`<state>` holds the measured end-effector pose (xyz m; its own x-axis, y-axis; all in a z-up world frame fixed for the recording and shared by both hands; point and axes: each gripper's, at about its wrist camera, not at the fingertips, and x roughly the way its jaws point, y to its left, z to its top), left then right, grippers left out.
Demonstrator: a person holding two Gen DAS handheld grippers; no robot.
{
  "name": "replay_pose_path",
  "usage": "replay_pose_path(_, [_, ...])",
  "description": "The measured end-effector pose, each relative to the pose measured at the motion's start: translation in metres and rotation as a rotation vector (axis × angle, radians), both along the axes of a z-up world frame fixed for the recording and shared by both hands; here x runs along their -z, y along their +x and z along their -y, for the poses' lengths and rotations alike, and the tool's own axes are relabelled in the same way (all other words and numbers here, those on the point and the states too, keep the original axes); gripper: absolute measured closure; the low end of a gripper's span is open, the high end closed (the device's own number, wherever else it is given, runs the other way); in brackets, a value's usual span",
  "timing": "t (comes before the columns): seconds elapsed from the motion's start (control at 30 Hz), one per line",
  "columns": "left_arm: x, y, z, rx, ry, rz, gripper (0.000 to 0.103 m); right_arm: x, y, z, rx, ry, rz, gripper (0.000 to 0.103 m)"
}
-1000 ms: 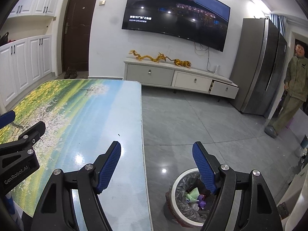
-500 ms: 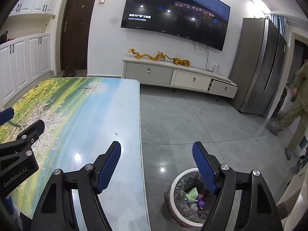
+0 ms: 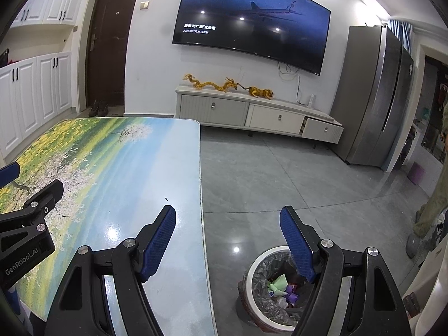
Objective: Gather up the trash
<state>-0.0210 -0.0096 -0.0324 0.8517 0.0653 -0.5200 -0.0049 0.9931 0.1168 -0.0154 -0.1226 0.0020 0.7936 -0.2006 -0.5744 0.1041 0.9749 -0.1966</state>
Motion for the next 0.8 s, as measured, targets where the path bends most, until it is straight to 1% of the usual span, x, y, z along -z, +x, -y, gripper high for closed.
replay_pose_path(0.47, [0.001,0.0018,0.0033,0.03,-0.021,-0.016,0.019,-0.0004,0.0025,0.0061,0.019,0.007,0.008,0.027])
replay_pose_path(0.8, [0.0017,0.0018,0.0043,0.035,-0.02,-0.018,0.019,-0.0002,0.0019,0.0081,0.034,0.012,0.009,0.026])
